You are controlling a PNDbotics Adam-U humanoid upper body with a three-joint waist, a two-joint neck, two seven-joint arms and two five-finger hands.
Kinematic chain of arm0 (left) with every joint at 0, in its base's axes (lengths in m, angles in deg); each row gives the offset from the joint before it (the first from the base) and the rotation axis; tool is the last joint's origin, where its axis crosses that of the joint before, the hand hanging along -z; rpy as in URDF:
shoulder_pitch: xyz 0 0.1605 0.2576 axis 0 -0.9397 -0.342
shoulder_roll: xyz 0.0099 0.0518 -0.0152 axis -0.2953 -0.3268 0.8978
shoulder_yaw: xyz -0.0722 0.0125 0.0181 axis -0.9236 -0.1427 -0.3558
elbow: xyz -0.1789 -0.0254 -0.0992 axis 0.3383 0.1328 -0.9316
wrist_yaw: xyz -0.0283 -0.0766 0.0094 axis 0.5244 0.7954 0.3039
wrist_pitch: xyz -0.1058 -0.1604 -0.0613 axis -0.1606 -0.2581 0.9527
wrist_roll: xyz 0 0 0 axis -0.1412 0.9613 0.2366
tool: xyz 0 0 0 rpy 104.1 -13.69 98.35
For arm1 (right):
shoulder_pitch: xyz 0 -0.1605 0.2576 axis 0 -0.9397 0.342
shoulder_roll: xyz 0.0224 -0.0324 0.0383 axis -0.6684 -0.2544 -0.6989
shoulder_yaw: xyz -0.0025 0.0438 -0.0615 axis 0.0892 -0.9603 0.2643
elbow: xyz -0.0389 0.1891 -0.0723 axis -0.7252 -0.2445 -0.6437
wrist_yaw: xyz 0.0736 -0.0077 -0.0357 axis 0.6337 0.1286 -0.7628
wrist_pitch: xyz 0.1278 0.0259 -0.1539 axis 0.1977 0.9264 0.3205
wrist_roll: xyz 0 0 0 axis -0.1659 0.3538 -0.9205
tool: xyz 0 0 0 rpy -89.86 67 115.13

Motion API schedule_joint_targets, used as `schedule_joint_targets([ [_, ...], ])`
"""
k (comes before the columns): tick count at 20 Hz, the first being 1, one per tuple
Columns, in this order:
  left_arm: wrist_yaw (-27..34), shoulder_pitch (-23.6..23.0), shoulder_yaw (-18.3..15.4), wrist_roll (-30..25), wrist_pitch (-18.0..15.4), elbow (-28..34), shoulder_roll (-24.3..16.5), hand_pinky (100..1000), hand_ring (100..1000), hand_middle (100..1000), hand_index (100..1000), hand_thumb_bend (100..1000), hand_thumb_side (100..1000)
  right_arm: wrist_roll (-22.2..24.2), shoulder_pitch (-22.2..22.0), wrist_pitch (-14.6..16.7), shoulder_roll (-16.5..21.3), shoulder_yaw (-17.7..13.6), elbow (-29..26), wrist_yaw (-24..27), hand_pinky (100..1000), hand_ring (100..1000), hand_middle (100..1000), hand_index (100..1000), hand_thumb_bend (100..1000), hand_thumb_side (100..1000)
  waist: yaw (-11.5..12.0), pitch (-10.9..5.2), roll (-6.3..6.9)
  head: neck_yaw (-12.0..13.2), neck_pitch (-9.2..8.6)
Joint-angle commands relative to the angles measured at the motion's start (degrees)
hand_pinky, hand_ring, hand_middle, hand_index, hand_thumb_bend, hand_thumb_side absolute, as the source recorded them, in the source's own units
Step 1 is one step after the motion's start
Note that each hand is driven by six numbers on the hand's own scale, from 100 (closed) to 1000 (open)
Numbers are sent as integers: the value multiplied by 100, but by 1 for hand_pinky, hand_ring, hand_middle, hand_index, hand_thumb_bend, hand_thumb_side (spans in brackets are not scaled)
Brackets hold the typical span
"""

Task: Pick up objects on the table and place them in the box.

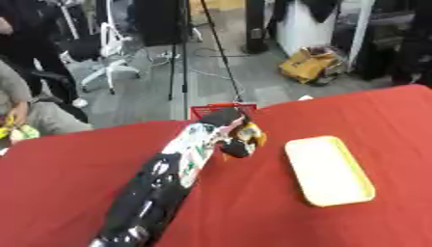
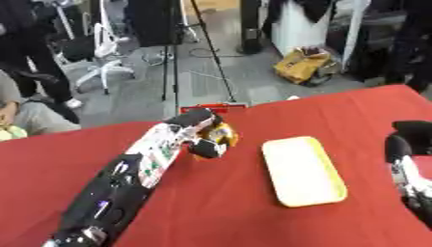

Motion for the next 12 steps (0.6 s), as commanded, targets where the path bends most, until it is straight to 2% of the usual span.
schedule_joint_targets([
  [1,-184,153,58,264,-143,60,48,661,490,474,585,135,265,35,111,23,14,13,-136,61,614,625,602,748,318,668,-26,-183,-63,36,-77],
  [7,-404,106,123,785,-294,-28,264,662,503,487,599,206,292,89,227,69,-22,71,-136,107,614,625,603,749,319,671,-242,-142,-78,62,-98],
  [8,-440,94,124,865,-315,-67,302,661,509,488,599,248,303,100,244,77,-28,79,-136,116,614,625,602,749,319,671,-285,-134,-80,69,-105],
  [12,-577,57,100,1192,-387,-228,425,663,517,490,600,255,302,137,295,96,-43,108,-136,147,614,624,602,749,320,671,-425,-102,-77,106,-124],
])
